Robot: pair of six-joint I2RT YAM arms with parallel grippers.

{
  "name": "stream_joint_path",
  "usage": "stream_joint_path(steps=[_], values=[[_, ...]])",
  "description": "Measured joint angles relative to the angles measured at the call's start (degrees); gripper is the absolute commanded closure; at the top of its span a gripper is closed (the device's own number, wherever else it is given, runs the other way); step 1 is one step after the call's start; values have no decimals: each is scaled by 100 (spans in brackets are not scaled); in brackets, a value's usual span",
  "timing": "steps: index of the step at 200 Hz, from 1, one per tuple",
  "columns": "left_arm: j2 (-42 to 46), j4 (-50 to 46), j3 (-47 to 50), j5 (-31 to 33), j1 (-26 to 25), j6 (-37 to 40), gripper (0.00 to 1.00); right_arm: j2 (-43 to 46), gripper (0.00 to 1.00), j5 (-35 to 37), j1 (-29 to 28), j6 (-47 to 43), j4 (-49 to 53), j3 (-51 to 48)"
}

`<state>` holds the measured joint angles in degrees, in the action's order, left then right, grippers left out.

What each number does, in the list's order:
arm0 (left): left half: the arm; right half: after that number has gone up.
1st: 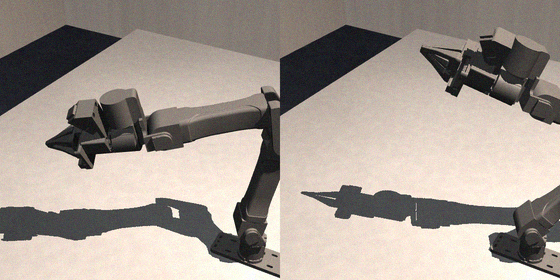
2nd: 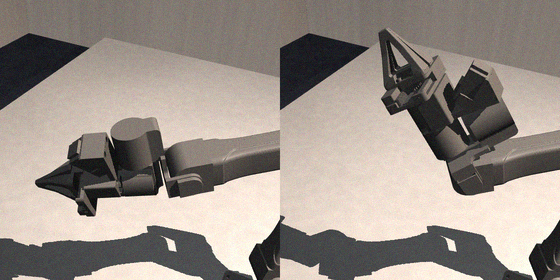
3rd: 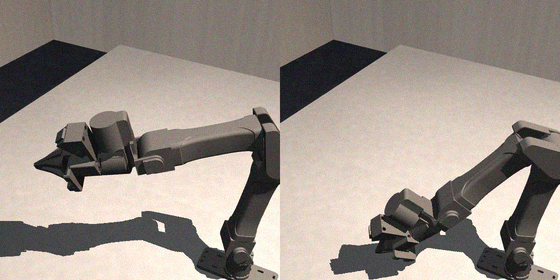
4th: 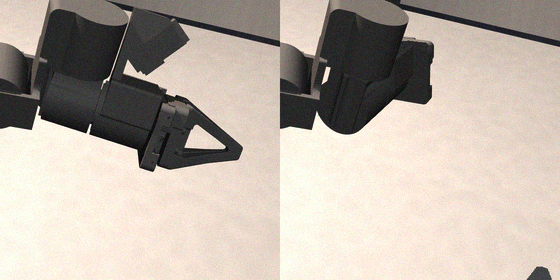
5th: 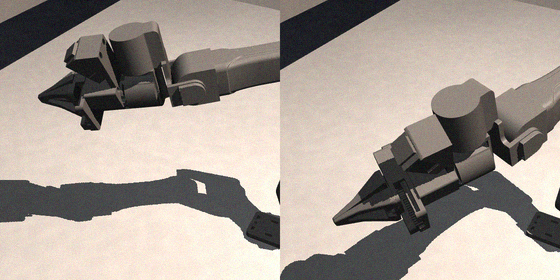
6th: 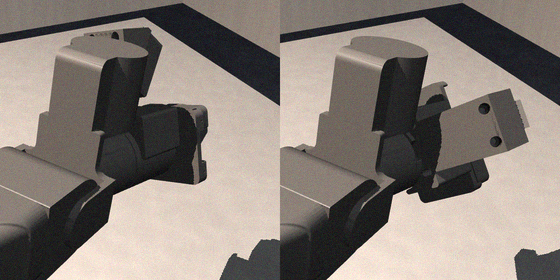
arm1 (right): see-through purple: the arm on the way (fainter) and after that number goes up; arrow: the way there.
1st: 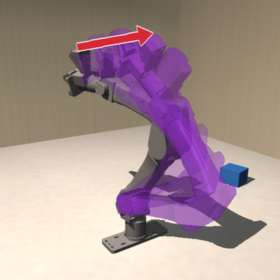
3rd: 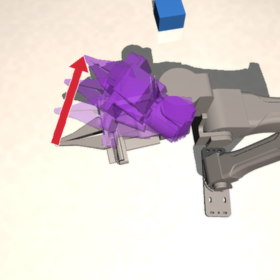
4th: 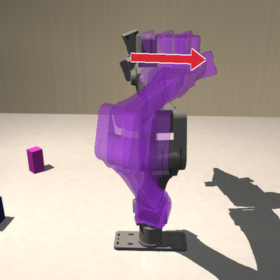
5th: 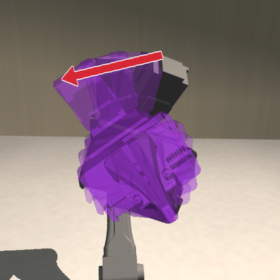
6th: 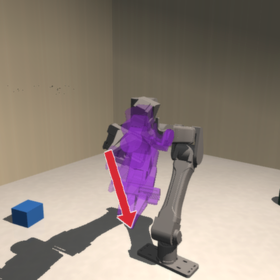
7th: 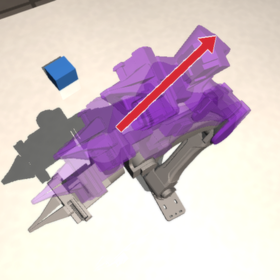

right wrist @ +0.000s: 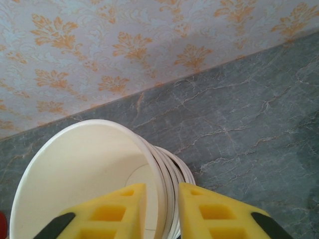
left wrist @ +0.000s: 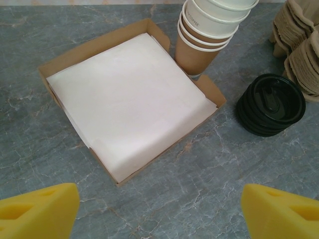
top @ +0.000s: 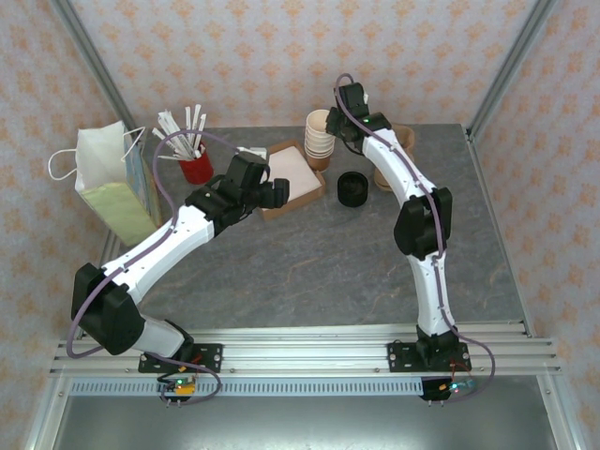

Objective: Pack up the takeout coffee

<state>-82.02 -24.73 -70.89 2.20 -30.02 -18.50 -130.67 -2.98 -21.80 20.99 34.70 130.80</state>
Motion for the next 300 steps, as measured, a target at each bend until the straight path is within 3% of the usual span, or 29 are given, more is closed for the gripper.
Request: stream_joint_path(steps=[132, 153, 187, 214, 300], values=[[0, 0, 13, 20, 0, 0, 15, -109, 92, -4, 11, -72, 289, 520], [0, 0, 22, 20, 0, -2, 15, -114, 91, -4, 11, -87, 354, 549], [0, 0, 26, 20, 0, -2, 15, -129, 79, 0, 35, -142, 439, 570], [0, 0, 74, 17, 0, -2, 15, -197, 76, 0, 63, -173, 463, 584], [0, 2, 127, 17, 0, -4, 15, -463, 87, -142, 101, -173, 520, 723]])
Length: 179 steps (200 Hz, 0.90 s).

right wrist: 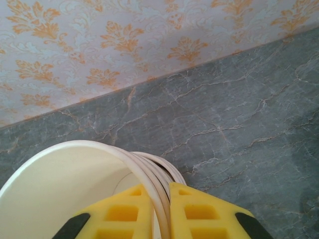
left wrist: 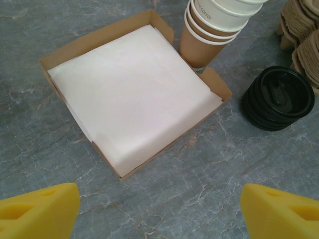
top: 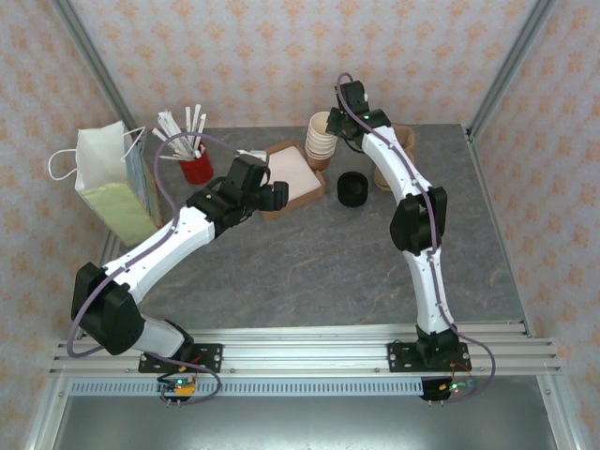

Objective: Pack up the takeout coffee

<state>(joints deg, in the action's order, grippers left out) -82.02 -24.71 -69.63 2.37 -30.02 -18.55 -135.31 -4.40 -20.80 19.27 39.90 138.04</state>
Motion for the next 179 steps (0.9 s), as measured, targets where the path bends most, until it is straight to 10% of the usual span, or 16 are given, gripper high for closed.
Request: stream_joint_path(steps=[179], values=[[0, 2, 48, -4, 0, -2, 15, -125, 79, -9, 37, -155, 280, 374]])
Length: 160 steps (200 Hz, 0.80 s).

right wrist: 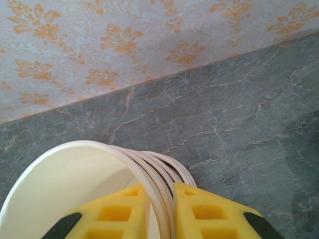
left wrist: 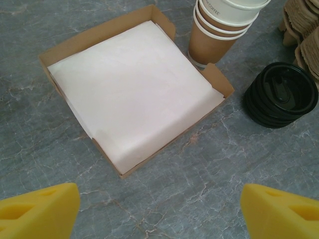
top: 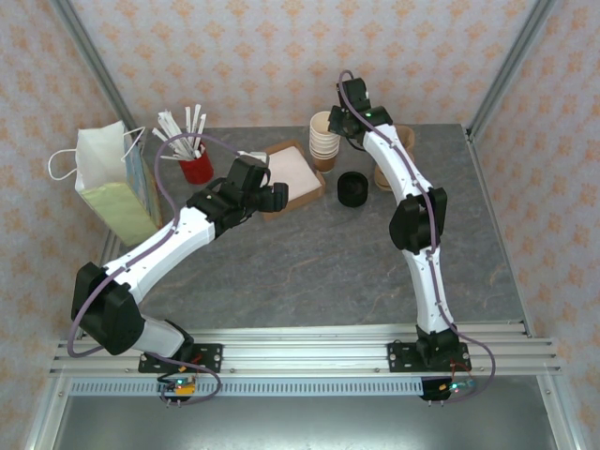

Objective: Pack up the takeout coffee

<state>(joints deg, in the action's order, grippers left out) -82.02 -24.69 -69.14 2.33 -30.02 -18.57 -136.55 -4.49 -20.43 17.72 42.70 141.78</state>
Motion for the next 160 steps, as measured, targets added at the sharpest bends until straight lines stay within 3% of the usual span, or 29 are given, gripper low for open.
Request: stream_joint_path(steps=[58, 160], values=[[0, -2, 0, -2, 0, -2, 16, -2, 73, 22, 0, -105, 42, 103], [0, 0, 33, -20, 0, -2, 15, -2, 91, 44, 0, -247, 105, 162]])
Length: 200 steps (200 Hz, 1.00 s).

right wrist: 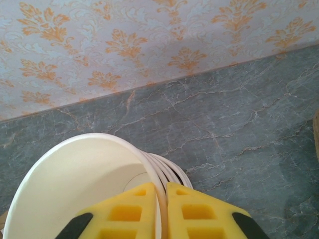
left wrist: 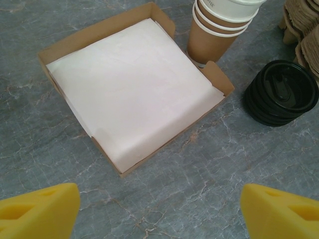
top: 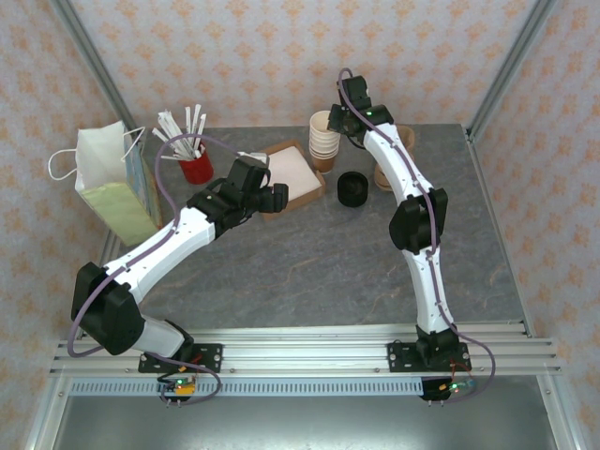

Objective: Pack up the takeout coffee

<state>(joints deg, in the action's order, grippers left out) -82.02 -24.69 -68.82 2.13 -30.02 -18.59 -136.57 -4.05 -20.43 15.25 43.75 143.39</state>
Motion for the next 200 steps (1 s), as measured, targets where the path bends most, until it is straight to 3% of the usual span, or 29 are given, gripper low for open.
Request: stream_joint_path(steps=[51, 127, 172, 200], values=[[0, 0, 0, -2, 0, -4, 15, -9, 96, -2, 0, -4, 175, 269], [267, -2, 0, -13, 0, -120, 15, 304, 96, -140, 0, -2, 365, 385], [739, 2, 81, 52, 0, -243, 15, 1351, 96, -422, -15, -9, 494, 334], [1150, 0, 348, 177, 0, -302, 16, 2846, 96, -675, -160, -101, 247, -1292]])
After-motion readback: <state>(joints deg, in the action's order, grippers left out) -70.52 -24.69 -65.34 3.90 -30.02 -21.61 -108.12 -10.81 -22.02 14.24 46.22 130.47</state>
